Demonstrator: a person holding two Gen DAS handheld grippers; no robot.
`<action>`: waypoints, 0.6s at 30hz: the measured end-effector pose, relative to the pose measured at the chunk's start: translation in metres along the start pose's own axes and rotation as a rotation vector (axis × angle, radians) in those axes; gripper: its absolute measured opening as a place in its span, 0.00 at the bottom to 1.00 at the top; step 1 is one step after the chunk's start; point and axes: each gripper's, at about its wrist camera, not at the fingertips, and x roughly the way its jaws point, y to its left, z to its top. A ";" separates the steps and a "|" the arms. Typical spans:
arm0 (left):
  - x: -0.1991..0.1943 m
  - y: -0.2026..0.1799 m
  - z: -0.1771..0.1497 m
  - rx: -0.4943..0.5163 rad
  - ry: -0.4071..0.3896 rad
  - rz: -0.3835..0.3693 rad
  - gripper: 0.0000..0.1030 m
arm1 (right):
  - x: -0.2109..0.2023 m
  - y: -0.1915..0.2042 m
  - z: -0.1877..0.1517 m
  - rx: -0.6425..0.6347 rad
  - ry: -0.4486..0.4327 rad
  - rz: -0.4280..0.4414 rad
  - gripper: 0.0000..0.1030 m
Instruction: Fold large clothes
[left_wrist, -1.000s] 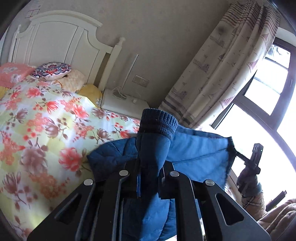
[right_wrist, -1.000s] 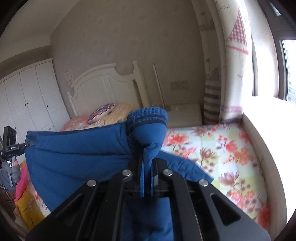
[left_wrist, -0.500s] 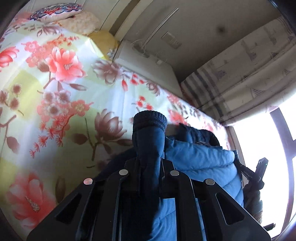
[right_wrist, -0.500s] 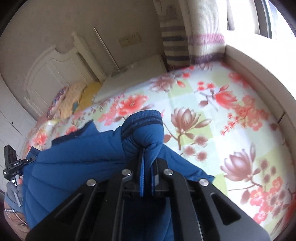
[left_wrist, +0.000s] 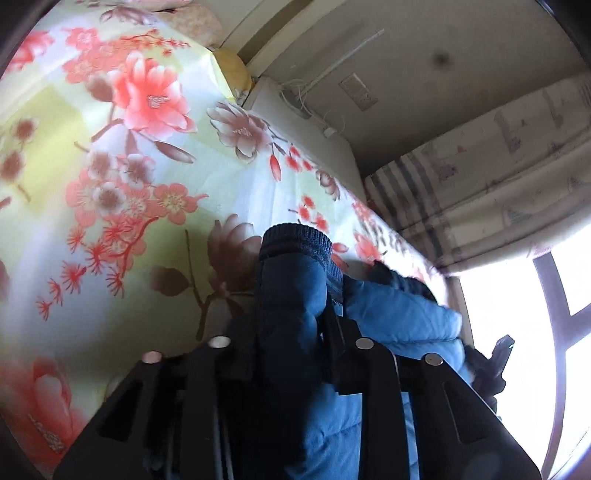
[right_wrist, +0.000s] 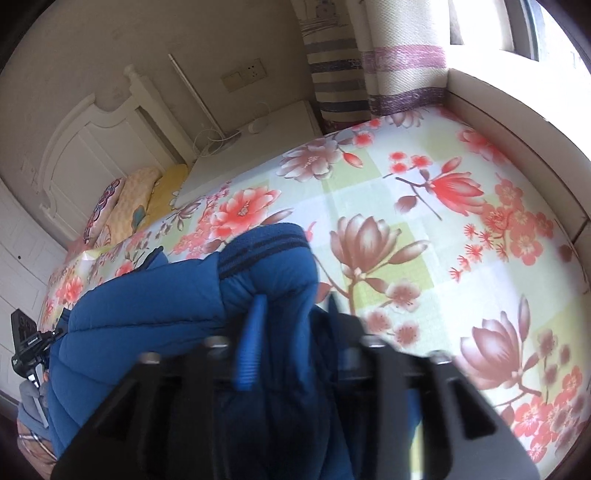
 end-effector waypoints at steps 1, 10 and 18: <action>-0.007 0.001 0.000 -0.014 -0.027 0.026 0.53 | -0.009 -0.002 0.000 0.013 -0.014 0.014 0.65; -0.033 -0.146 -0.032 0.425 -0.182 0.244 0.96 | -0.065 0.110 -0.004 -0.317 -0.152 0.051 0.65; 0.102 -0.178 -0.046 0.594 0.091 0.457 0.96 | 0.014 0.218 -0.026 -0.669 0.012 -0.149 0.62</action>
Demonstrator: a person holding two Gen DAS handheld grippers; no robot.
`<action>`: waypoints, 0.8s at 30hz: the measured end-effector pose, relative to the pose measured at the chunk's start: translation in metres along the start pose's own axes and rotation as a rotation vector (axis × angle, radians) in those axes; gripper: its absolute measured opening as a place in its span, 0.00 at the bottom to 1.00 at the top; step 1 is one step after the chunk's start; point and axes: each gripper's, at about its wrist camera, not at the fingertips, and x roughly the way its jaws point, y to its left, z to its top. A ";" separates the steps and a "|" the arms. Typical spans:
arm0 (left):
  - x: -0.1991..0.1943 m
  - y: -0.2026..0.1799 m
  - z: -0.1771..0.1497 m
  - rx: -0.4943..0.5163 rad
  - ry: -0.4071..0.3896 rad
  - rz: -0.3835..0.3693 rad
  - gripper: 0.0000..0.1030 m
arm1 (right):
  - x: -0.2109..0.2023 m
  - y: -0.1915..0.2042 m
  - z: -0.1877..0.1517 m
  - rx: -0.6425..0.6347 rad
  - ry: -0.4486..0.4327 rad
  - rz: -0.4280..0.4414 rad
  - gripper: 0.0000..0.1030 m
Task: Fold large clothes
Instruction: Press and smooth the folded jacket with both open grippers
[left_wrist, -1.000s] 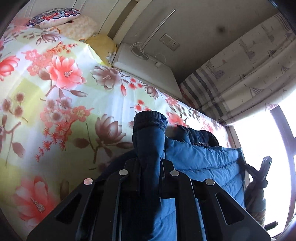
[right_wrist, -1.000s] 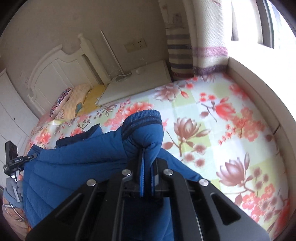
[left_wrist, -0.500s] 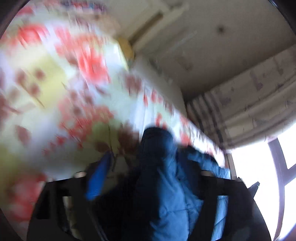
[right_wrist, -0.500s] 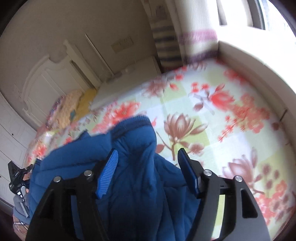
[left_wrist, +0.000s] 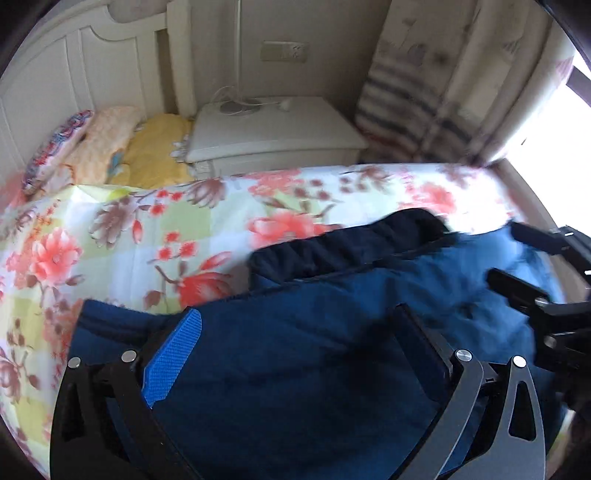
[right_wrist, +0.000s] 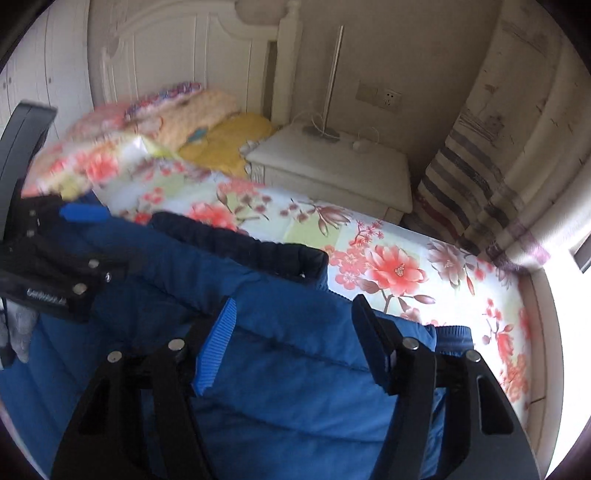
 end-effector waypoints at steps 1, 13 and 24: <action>0.006 0.006 -0.002 -0.020 0.010 -0.009 0.96 | 0.011 -0.001 -0.003 -0.001 0.015 -0.017 0.63; 0.015 0.043 -0.021 -0.202 -0.065 -0.141 0.96 | 0.043 -0.015 -0.029 0.108 0.010 0.091 0.66; 0.011 0.050 -0.018 -0.252 -0.077 -0.208 0.96 | 0.042 -0.038 -0.031 0.210 0.014 0.232 0.69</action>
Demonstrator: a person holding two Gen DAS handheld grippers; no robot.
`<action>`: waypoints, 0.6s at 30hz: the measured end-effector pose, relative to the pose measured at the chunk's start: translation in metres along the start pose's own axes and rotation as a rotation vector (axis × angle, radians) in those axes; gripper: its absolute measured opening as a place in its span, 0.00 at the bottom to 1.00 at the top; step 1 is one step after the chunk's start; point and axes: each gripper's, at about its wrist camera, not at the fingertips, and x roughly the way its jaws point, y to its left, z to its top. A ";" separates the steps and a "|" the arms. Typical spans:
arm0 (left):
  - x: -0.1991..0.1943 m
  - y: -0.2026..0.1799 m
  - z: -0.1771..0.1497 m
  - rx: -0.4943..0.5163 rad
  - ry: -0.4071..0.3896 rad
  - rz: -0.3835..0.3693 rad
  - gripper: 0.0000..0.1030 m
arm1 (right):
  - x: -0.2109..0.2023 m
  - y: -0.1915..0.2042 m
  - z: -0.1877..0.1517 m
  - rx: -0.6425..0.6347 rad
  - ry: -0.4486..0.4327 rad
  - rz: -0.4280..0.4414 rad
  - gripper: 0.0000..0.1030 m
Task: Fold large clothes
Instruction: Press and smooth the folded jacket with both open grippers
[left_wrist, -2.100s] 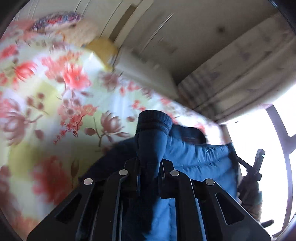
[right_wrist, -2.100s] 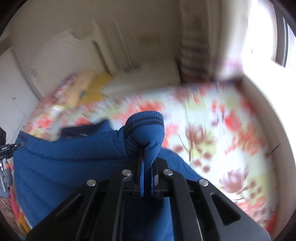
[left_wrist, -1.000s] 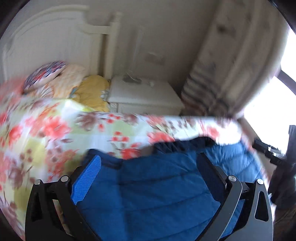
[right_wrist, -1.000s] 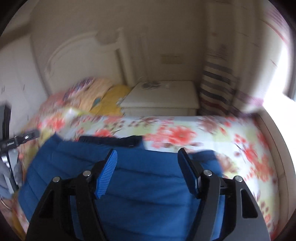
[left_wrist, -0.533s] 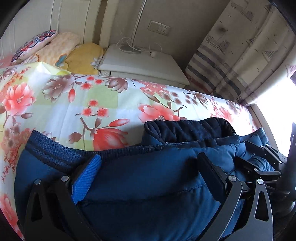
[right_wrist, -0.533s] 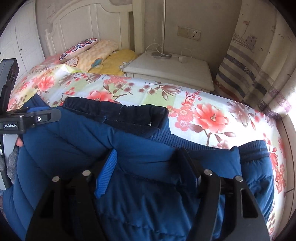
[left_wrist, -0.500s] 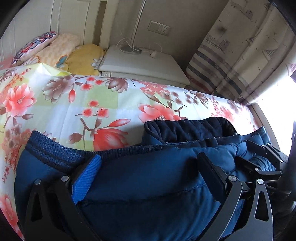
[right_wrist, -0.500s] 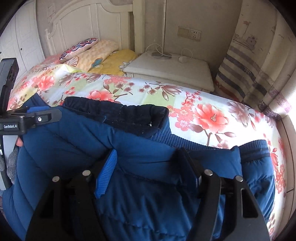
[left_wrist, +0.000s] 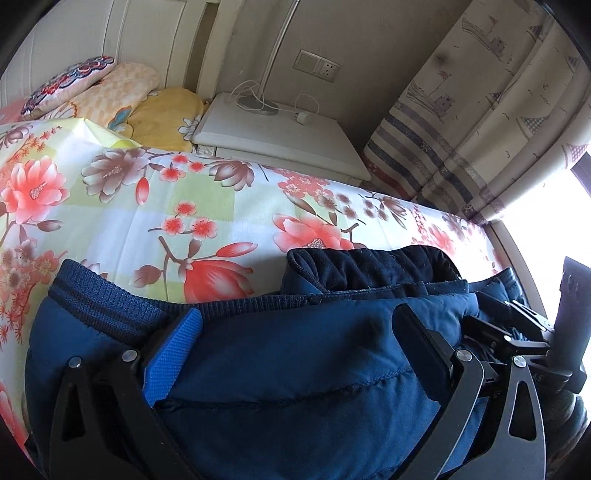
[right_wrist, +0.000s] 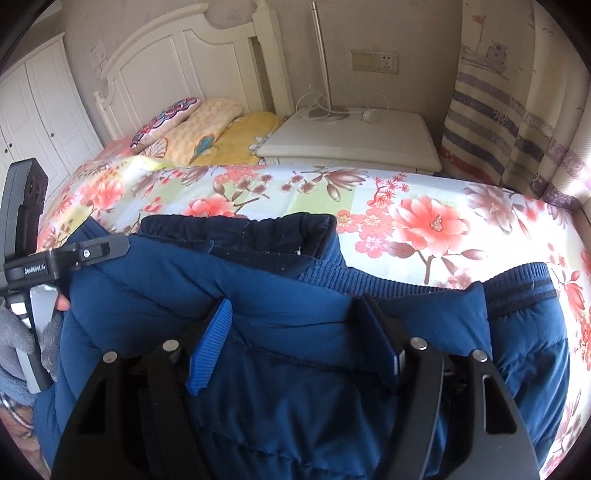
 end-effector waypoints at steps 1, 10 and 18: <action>-0.005 0.000 0.001 -0.012 0.005 0.019 0.96 | -0.004 0.000 0.002 0.002 0.021 -0.011 0.68; -0.059 -0.048 -0.068 0.217 -0.026 0.255 0.96 | -0.062 0.066 -0.049 -0.156 0.005 -0.084 0.79; -0.050 -0.035 -0.071 0.169 -0.016 0.228 0.96 | -0.073 0.037 -0.053 -0.088 -0.029 -0.239 0.83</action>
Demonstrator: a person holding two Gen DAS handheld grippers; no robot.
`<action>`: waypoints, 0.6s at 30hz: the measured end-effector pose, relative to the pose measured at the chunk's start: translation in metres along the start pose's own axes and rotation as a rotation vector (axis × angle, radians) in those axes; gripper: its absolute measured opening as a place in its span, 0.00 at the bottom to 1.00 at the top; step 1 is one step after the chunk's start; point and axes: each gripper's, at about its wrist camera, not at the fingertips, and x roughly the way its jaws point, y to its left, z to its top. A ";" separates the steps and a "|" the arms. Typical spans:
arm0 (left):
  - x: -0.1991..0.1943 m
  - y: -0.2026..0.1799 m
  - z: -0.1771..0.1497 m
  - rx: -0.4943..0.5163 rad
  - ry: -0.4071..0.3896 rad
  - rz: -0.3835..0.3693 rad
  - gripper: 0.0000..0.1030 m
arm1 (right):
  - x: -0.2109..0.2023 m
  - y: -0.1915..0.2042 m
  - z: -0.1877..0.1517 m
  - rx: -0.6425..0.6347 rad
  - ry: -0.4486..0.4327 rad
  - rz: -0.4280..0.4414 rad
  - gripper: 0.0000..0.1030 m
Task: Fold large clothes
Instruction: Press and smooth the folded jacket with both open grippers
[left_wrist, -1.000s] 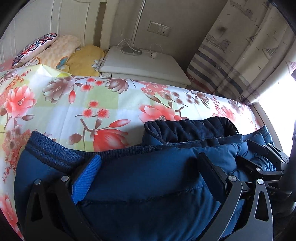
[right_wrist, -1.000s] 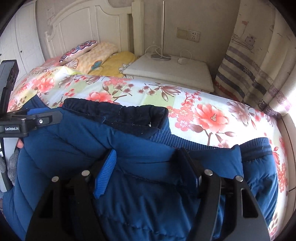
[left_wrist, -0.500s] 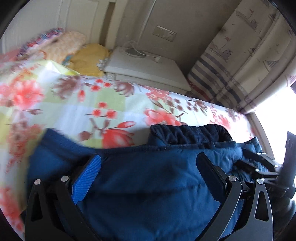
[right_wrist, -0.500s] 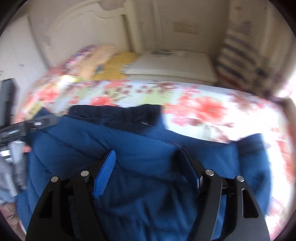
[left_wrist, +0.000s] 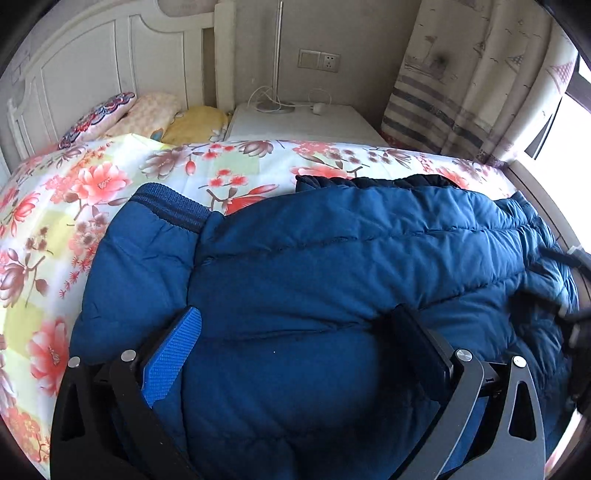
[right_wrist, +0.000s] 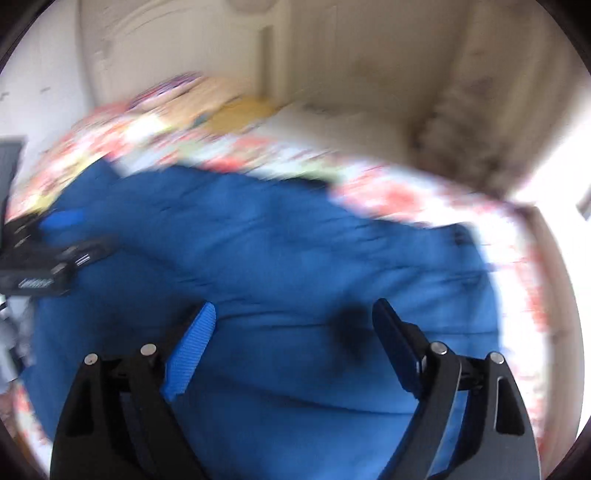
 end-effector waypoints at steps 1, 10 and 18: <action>-0.001 0.002 -0.001 -0.008 -0.005 -0.013 0.96 | -0.004 -0.013 -0.003 0.043 -0.011 -0.010 0.83; 0.003 -0.003 -0.002 0.004 -0.012 0.014 0.96 | 0.019 -0.081 -0.038 0.256 0.012 -0.002 0.84; 0.001 -0.001 -0.003 -0.005 -0.022 0.000 0.96 | 0.021 -0.083 -0.041 0.270 0.000 0.014 0.84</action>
